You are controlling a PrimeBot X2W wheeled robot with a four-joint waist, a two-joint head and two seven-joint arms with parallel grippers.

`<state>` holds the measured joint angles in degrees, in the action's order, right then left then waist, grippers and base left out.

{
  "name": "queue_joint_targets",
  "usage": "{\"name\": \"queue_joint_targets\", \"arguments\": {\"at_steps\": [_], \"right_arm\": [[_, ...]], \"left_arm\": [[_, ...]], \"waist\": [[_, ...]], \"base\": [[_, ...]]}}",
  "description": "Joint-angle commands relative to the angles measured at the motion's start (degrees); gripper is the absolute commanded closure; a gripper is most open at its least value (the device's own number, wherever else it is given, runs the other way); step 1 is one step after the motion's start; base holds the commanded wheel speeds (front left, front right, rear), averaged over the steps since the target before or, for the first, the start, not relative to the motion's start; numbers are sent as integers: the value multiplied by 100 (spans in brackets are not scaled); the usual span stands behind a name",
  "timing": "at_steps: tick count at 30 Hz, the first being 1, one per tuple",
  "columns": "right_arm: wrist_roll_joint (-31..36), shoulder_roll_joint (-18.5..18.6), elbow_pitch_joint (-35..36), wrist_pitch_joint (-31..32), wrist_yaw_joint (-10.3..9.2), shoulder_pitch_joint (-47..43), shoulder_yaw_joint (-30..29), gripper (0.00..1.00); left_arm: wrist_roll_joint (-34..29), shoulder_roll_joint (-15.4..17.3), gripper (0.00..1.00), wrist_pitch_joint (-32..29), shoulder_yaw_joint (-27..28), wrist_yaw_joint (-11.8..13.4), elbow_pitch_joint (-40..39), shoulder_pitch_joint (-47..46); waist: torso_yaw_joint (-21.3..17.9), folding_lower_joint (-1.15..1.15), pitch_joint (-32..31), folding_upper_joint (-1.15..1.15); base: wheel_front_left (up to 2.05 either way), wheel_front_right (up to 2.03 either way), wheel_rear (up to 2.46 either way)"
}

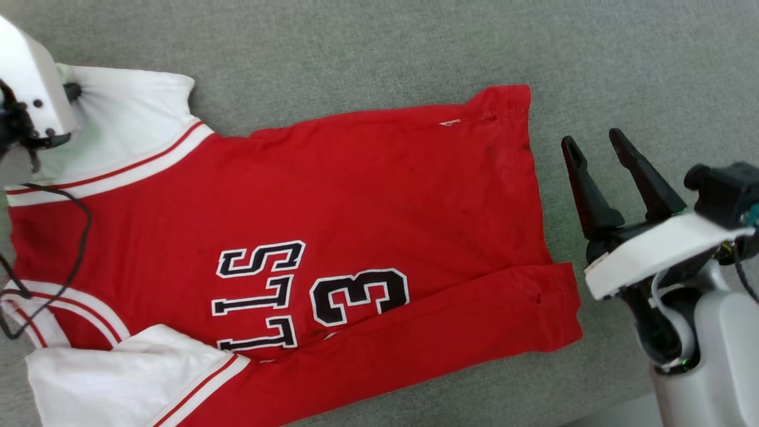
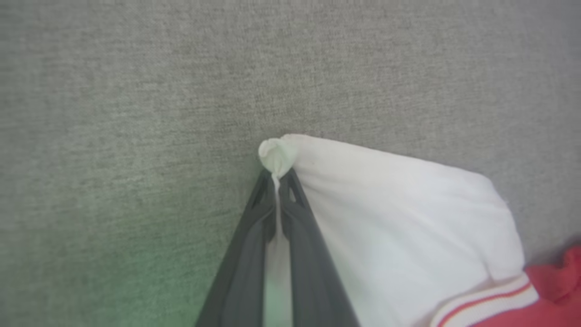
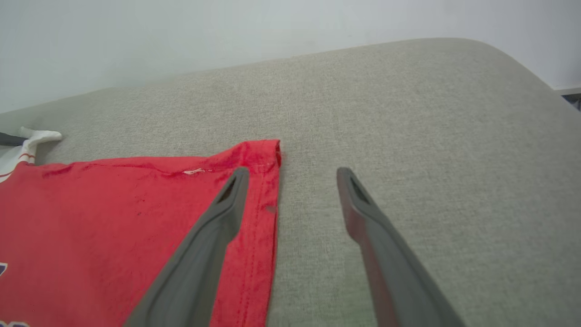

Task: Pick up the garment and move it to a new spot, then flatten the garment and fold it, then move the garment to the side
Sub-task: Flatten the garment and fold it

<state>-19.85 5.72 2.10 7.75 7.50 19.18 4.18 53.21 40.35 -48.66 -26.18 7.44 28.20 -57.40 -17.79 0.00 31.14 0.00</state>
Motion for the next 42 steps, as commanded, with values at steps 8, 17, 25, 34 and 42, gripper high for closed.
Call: {"name": "queue_joint_targets", "arguments": {"at_steps": [8,17,25,34,42], "right_arm": [[-660,631,-1165,1713,-1,938,79,0],[-814,961,-2283,2877,-1,2073,374,0],[-760,923,-3272,3897,-2,2354,708,100],[-702,1154,-2664,3345,-2,2539,471,100],[-743,1206,-1885,3040,-2,1420,191,100]], "left_arm": [[-38,-532,100,714,-62,-297,73,-29],[-215,-861,100,999,-251,-455,-278,-365],[-152,-940,100,1203,-252,-580,-369,-201],[18,-834,100,1748,-2,-644,-467,312],[303,-516,100,2451,436,-368,-1209,1799]], "waist": [[581,0,-445,0],[1119,0,-185,0],[1307,0,-138,0],[1415,0,-644,0],[1534,0,-1443,0]], "base": [[0,0,0],[0,0,0],[0,0,0],[0,0,0],[0,0,0]]}}
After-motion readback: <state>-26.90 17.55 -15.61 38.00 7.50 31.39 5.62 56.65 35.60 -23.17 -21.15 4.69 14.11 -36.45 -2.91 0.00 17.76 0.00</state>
